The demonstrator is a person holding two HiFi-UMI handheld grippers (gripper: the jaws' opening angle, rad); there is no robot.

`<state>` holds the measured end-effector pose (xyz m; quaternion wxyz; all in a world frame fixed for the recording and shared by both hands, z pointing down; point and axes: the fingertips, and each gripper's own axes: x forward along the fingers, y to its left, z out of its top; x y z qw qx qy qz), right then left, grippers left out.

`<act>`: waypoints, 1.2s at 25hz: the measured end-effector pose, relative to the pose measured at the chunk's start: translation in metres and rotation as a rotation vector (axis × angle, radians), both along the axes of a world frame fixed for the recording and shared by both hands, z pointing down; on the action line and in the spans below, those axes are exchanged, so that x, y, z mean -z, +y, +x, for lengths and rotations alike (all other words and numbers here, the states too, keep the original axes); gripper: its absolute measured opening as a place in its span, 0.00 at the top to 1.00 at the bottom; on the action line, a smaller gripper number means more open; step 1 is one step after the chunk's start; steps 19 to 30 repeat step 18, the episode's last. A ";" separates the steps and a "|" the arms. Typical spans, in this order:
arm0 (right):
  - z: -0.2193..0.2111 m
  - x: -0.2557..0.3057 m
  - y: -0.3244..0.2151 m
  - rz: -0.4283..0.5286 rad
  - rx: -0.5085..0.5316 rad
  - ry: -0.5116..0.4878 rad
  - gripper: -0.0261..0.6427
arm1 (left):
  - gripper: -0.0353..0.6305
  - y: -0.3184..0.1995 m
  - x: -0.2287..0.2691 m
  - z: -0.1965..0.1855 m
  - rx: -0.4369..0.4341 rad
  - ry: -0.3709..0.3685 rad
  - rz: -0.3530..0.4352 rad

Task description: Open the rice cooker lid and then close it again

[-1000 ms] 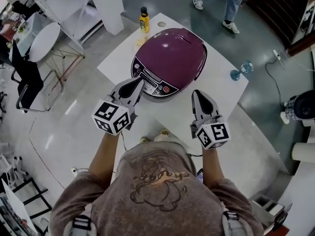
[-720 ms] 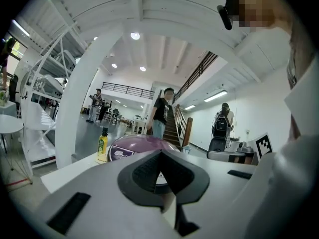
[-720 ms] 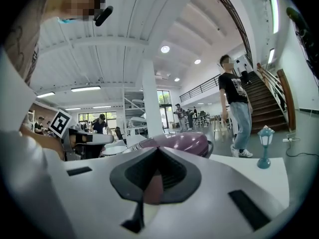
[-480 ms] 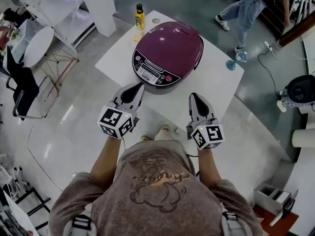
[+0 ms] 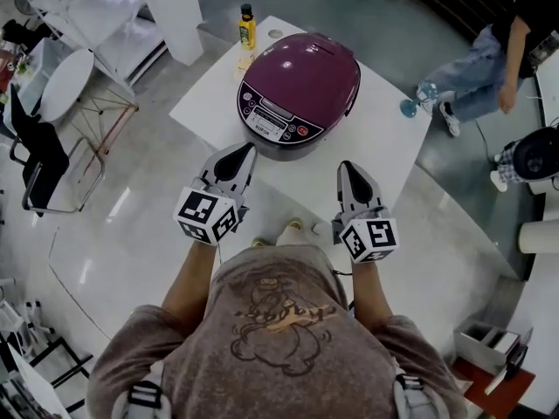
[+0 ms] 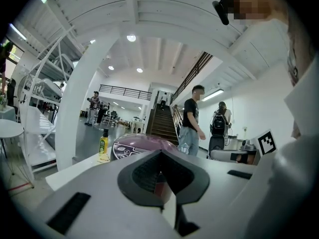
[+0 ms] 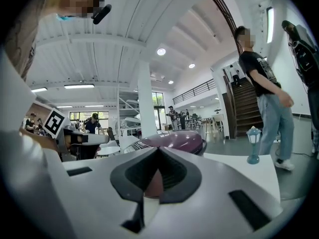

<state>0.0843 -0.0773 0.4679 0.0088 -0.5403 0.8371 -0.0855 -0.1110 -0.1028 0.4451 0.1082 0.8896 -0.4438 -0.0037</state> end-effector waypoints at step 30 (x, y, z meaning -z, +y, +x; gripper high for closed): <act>-0.002 0.009 0.011 0.016 -0.016 0.009 0.97 | 0.92 0.014 0.005 -0.005 0.000 0.010 -0.003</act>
